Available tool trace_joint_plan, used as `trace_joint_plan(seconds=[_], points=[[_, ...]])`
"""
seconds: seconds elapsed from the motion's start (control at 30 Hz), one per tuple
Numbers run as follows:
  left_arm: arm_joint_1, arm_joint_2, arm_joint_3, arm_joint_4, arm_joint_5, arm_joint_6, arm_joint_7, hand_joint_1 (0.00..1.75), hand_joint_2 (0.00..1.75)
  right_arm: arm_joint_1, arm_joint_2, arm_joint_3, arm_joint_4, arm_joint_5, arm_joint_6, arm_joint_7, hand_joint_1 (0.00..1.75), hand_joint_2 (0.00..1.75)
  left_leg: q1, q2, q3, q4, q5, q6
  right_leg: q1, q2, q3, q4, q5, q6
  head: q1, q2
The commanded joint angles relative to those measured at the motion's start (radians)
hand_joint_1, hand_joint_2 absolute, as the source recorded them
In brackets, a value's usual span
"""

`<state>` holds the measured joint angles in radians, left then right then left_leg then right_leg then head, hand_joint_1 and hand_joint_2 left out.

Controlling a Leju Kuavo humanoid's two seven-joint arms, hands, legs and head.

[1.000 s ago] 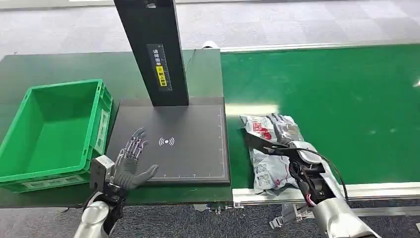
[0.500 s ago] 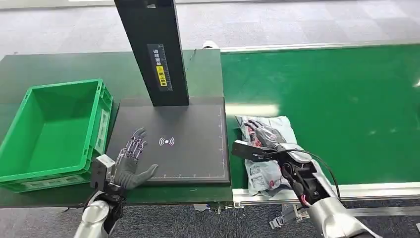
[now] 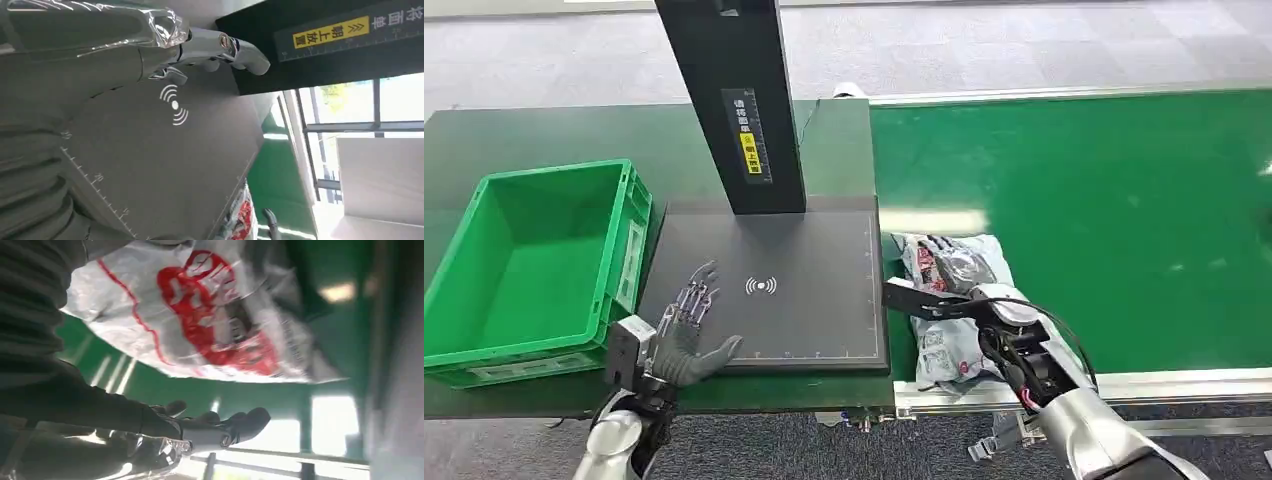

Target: Moved the parcel from conveyor to table for the left to box.

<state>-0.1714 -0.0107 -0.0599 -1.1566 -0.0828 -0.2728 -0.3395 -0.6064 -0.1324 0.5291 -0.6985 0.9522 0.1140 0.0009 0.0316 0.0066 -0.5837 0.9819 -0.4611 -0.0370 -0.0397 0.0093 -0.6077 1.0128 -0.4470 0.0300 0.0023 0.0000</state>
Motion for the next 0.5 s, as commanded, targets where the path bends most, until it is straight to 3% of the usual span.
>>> trace_joint_plan(seconds=[0.03, 0.37, 0.4, 0.43, 0.47, 0.5], points=[[0.0, -0.026, 0.004, 0.012, -0.012, -0.012, 0.013, 0.0, 1.75, -0.08, 0.004, -0.065, 0.198, 0.017, 0.023, 0.04, 0.0, 1.75, 0.0, -0.001, 0.001, 0.0, 0.0, 0.002, 0.0, -0.001, 0.002, -0.001, 0.0, -0.002, 0.0, 0.0], [-0.027, -0.019, -0.008, 0.069, -0.003, -0.013, 0.005, 0.0, 1.75, -0.132, 0.025, -0.084, 0.298, 0.04, 0.084, 0.034, 0.03, 1.75, -0.001, -0.001, 0.003, -0.001, 0.0, 0.003, 0.0, -0.001, 0.003, -0.001, 0.0, -0.003, 0.0, 0.0], [-0.029, -0.019, -0.011, 0.072, -0.003, -0.015, 0.003, 0.0, 1.75, -0.133, 0.027, -0.068, 0.306, 0.047, 0.118, 0.004, 0.31, 1.75, 0.0, -0.001, 0.004, -0.001, -0.001, 0.003, 0.001, -0.001, 0.004, -0.002, -0.001, -0.004, 0.0, 0.0], [-0.03, -0.02, -0.011, 0.071, -0.003, -0.014, 0.003, 0.0, 1.75, -0.128, 0.031, -0.067, 0.305, 0.047, 0.114, 0.005, 0.31, 1.75, 0.0, -0.001, 0.002, -0.001, 0.0, 0.002, 0.0, -0.001, 0.002, -0.001, 0.0, -0.002, 0.0, 0.0], [-0.032, -0.02, -0.013, 0.072, -0.002, -0.014, 0.002, 0.0, 1.75, -0.126, 0.033, -0.061, 0.307, 0.05, 0.123, -0.003, 1.41, 1.75, 0.0, -0.001, 0.005, -0.002, -0.001, 0.004, 0.001, -0.002, 0.006, -0.003, -0.001, -0.005, 0.0, 0.0], [-0.035, -0.019, -0.016, 0.073, -0.002, -0.014, 0.003, 0.0, 1.75, -0.121, 0.039, -0.043, 0.308, 0.06, 0.14, -0.019, 1.69, 1.75, 0.0, -0.002, 0.007, -0.003, -0.001, 0.006, 0.002, -0.003, 0.008, -0.004, 0.0, -0.006, 0.0, 0.0]])
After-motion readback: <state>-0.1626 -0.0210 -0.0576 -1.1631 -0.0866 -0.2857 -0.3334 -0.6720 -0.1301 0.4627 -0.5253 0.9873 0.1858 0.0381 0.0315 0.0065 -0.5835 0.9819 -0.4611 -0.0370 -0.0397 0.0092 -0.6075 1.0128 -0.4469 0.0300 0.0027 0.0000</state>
